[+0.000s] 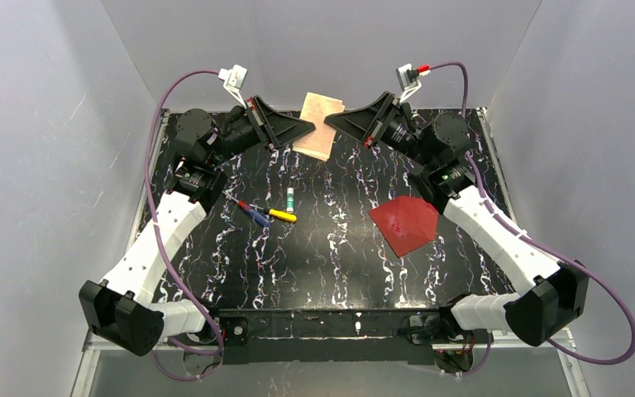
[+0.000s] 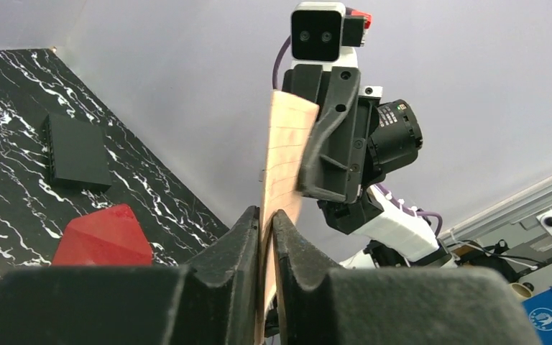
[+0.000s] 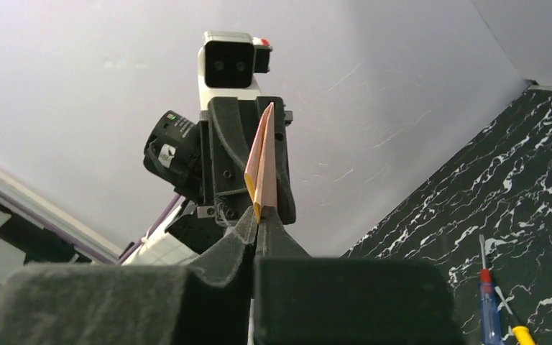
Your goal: Place the letter into the envelope and seal it
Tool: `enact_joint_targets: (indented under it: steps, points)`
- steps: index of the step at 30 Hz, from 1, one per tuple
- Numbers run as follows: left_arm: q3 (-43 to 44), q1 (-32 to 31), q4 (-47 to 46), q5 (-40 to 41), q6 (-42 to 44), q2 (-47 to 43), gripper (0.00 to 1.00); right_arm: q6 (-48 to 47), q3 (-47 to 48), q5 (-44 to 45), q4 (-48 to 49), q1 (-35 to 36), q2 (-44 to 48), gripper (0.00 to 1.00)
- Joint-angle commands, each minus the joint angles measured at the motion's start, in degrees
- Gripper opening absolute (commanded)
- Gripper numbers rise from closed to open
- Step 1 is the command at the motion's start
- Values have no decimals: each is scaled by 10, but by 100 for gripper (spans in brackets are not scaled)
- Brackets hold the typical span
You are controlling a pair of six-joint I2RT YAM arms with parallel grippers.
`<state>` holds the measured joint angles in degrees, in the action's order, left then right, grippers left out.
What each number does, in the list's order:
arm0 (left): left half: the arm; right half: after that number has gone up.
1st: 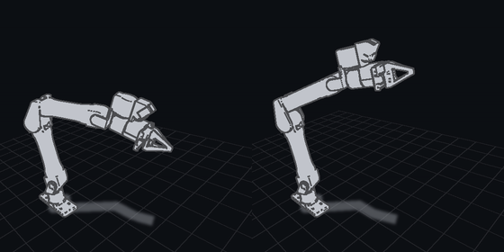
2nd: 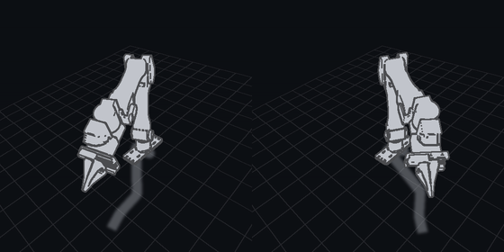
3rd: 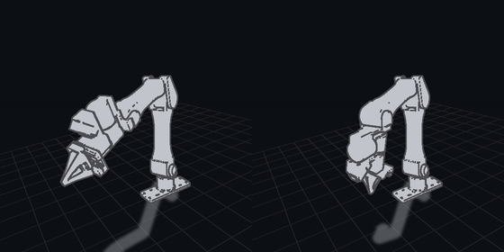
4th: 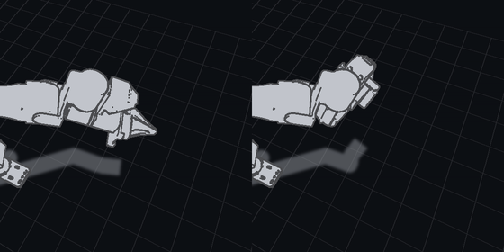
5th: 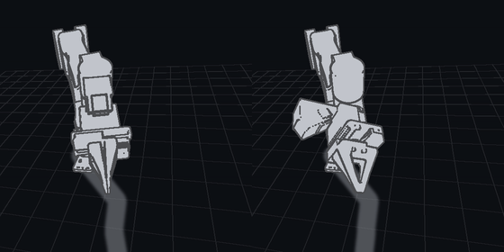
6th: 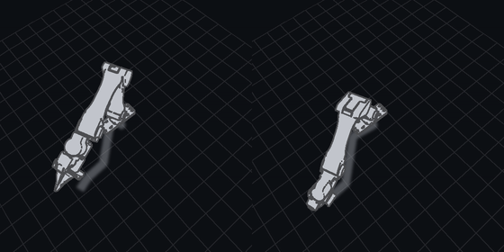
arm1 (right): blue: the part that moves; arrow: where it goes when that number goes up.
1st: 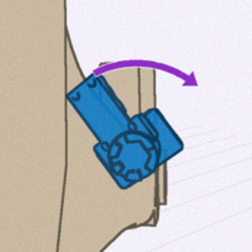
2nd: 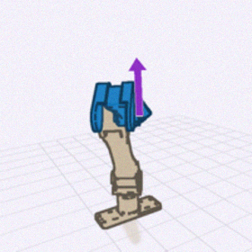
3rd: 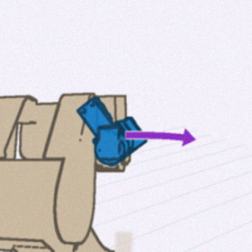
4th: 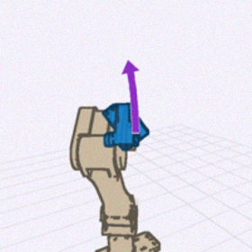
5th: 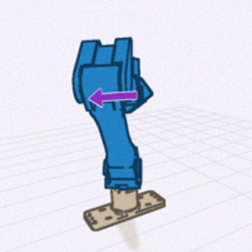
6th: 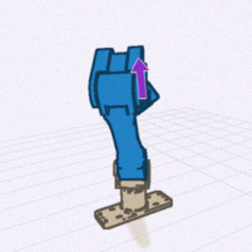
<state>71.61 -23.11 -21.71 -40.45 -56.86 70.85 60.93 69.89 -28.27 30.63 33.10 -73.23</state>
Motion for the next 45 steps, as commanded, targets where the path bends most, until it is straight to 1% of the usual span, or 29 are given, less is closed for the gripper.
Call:
enact_joint_targets:
  steps: [1, 2, 3, 4, 5, 7, 8, 10, 12, 14, 16, 17, 20, 21, 23, 26, 28, 30, 33, 35, 36, 38, 40, 45]
  points:
    - [-7, -3, -16, -6, 17, -7, 15, -50, 34, 22, -78, 5, 2, 1]
    - [-9, -3, -16, -9, 26, -9, 23, -73, 39, 38, -105, 5, 2, 1]
    - [-14, -3, -16, -12, 32, -13, 29, -90, 49, 58, -148, 4, 3, 1]
    - [-22, -3, -15, -11, 50, -22, 44, -134, 63, 85, -201, 5, 4, 1]
    - [-34, -3, -11, -7, 69, -31, 54, -167, 85, 118, -283, 5, 4, 1]
    - [-61, -3, 19, 16, 115, -56, 68, -232, 114, 196, -406, 2, 3, 1]
    - [-73, -3, 45, 30, 142, -72, 76, -259, 125, 236, -454, 0, 3, 1]
    - [-89, -3, 120, 61, 211, -102, 88, -299, 139, 323, -547, -10, 0, 1]
    - [-82, -2, 250, 120, 282, -121, 98, -326, 141, 386, -629, -28, -4, 1]
    - [-58, -1, 375, 175, 343, -122, 98, -345, 135, 440, -700, -57, -13, 1]
    - [-29, 0, 469, 206, 382, -112, 98, -361, 122, 491, -753, -82, -26, 1]
    - [-22, 0, 501, 210, 393, -106, 98, -366, 116, 521, -779, -97, -34, 1]
    - [-27, 0, 533, 219, 393, -95, 98, -392, 99, 614, -826, -145, -63, 1]
    - [-35, 0, 527, 205, 391, -94, 98, -404, 95, 636, -835, -161, -72, 1]
    - [-56, 0, 500, 175, 374, -93, 98, -425, 87, 650, -843, -193, -93, 1]
    - [-87, 0, 458, 154, 337, -92, 98, -443, 72, 629, -840, -222, -123, 1]
    - [-108, 0, 428, 143, 319, -95, 94, -448, 55, 610, -834, -236, -139, 1]
    - [-124, 0, 416, 135, 305, -93, 93, -455, 30, 579, -821, -255, -150, 1]
    - [-110, 0, 449, 109, 307, -62, 94, -466, -6, 537, -786, -279, -155, 1]
    - [-103, 0, 463, 62, 315, -36, 96, -481, -17, 498, -768, -288, -166, 1]
    - [-101, 0, 466, 34, 320, -24, 98, -486, -14, 482, -772, -288, -179, 1]
    - [-101, -1, 469, -23, 325, 7, 98, -489, -3, 457, -791, -288, -203, 1]
    - [-98, -2, 487, -52, 328, 36, 98, -494, -8, 422, -794, -288, -213, 1]
    - [-106, -6, 501, 7, 281, 91, 98, -498, -27, 361, -777, -288, -210, 1]
